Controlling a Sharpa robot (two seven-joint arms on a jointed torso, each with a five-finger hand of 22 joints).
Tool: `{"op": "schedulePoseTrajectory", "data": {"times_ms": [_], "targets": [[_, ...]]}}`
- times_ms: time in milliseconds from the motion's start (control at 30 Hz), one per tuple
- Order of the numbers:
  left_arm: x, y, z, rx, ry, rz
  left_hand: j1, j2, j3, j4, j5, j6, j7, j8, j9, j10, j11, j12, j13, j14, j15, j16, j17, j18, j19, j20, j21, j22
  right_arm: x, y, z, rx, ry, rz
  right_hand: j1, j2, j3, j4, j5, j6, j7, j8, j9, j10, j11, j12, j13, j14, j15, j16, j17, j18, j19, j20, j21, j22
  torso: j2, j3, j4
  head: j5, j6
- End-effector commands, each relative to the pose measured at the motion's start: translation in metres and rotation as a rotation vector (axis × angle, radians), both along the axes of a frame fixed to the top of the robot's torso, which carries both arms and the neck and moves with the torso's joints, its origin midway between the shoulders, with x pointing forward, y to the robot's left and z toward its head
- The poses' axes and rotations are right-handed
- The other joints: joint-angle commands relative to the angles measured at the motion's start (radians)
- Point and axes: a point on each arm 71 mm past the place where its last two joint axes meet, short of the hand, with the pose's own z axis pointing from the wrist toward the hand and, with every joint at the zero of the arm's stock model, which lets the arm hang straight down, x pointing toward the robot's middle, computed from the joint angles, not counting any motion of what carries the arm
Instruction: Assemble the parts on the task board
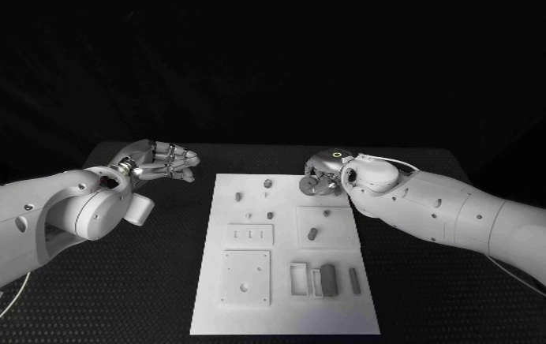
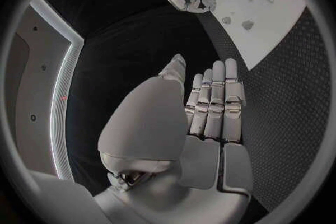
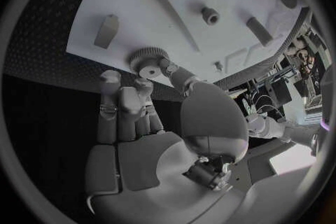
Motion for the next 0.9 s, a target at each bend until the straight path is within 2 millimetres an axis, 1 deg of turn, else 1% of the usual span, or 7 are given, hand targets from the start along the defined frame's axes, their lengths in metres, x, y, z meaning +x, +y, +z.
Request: {"op": "schedulePoseTrajectory", "data": {"times_ms": [33, 67, 200, 500, 567, 633, 900], "targets": [[-0.001, -0.002, 0.001, -0.006, -0.004, -0.017, -0.01, -0.001, 0.007, 0.001, -0.003, -0.005, 0.002, -0.005, -0.002, -0.002, 0.005, -0.006, -0.001, 0.005, 0.001, -0.004, 0.002, 0.016, 0.005, -0.002, -0.006, 0.001, -0.003, -0.004, -0.013, -0.057, 0.075, -0.012, -0.009, 0.011, 0.001, 0.012, -0.003, 0.022, 0.012, 0.007, 0.001, -0.01, -0.002, 0.008, -0.003, -0.002, 0.005, 0.005, 0.002, 0.061, -0.001, -0.009, 0.005, 0.018, 0.0, -0.0005, -0.0001, 0.0, 0.0], [-0.001, -0.002, 0.001, -0.006, -0.004, -0.017, -0.01, -0.001, 0.007, 0.001, -0.003, -0.005, 0.002, -0.005, -0.002, -0.002, 0.005, -0.006, -0.001, 0.005, 0.001, -0.004, 0.002, 0.016, 0.005, -0.002, -0.006, 0.001, -0.003, -0.005, -0.014, -0.061, 0.082, -0.012, -0.008, 0.014, 0.002, 0.013, -0.003, 0.023, 0.011, 0.008, 0.001, -0.01, -0.003, 0.009, -0.004, -0.002, 0.004, 0.005, 0.002, 0.061, -0.001, -0.009, 0.005, 0.018, 0.0, -0.0006, 0.0001, 0.0, -0.001], [-0.001, -0.001, 0.001, -0.006, -0.004, -0.015, -0.011, -0.001, 0.007, 0.001, -0.003, -0.005, 0.002, -0.006, -0.002, -0.002, 0.005, -0.006, -0.002, 0.005, 0.001, -0.005, 0.002, 0.016, 0.005, -0.002, -0.006, 0.001, -0.002, -0.007, -0.017, -0.058, 0.122, -0.017, -0.002, 0.047, 0.002, 0.008, -0.004, 0.026, 0.009, 0.009, 0.0, -0.013, -0.005, 0.017, -0.009, -0.003, 0.002, 0.007, 0.004, 0.061, -0.004, -0.011, 0.009, 0.019, 0.0, -0.0008, 0.001, -0.002, -0.005], [-0.001, -0.001, 0.001, -0.006, -0.002, -0.017, -0.023, 0.004, 0.008, 0.002, -0.003, -0.005, 0.002, -0.006, -0.002, -0.002, 0.005, -0.007, -0.002, 0.006, 0.002, -0.008, 0.005, 0.016, 0.006, -0.002, -0.007, 0.002, -0.002, -0.008, -0.019, -0.065, 0.153, -0.02, -0.009, 0.086, -0.006, 0.0, -0.004, 0.016, 0.013, 0.001, -0.005, -0.017, -0.002, 0.027, -0.018, -0.005, 0.005, 0.011, 0.006, 0.061, -0.009, -0.011, 0.014, 0.019, 0.0, -0.0004, 0.0006, -0.002, -0.01], [-0.001, -0.002, 0.001, -0.006, 0.001, -0.019, -0.026, 0.004, 0.009, 0.002, -0.003, -0.005, 0.002, -0.006, -0.002, -0.002, 0.005, -0.008, -0.002, 0.006, 0.002, -0.009, 0.006, 0.016, 0.006, -0.002, -0.007, 0.002, -0.002, -0.008, -0.02, -0.067, 0.157, -0.018, -0.008, 0.092, -0.007, -0.007, -0.004, 0.014, 0.013, -0.001, -0.006, -0.018, -0.001, 0.029, -0.021, -0.005, 0.006, 0.011, 0.007, 0.061, -0.01, -0.011, 0.016, 0.019, 0.0, -0.0005, 0.0007, -0.001, -0.01], [-0.002, -0.003, 0.0, -0.006, 0.004, -0.023, -0.028, 0.004, 0.009, 0.002, -0.003, -0.006, 0.002, -0.006, -0.002, -0.002, 0.005, -0.008, -0.002, 0.006, 0.002, -0.009, 0.007, 0.016, 0.006, -0.002, -0.008, 0.002, -0.002, -0.008, -0.021, -0.072, 0.167, -0.018, -0.001, 0.092, -0.009, -0.026, -0.004, 0.011, 0.015, -0.004, -0.008, -0.019, 0.0, 0.034, -0.024, -0.006, 0.007, 0.013, 0.007, 0.061, -0.012, -0.012, 0.018, 0.02, 0.0, -0.0008, 0.0013, 0.0, -0.01], [-0.002, -0.003, 0.001, -0.008, 0.0, -0.025, -0.031, 0.004, 0.011, 0.001, -0.003, -0.007, 0.002, -0.007, -0.002, -0.003, 0.006, -0.01, -0.003, 0.005, 0.002, -0.012, 0.008, 0.016, 0.005, -0.002, -0.009, 0.002, -0.003, -0.008, -0.024, -0.085, 0.178, -0.015, -0.003, 0.116, -0.012, -0.047, -0.003, 0.022, 0.013, 0.0, -0.008, -0.019, -0.001, 0.045, -0.031, -0.006, 0.006, 0.015, 0.008, 0.061, -0.013, -0.011, 0.023, 0.019, 0.0, -0.001, 0.0013, 0.0, -0.014]]}}
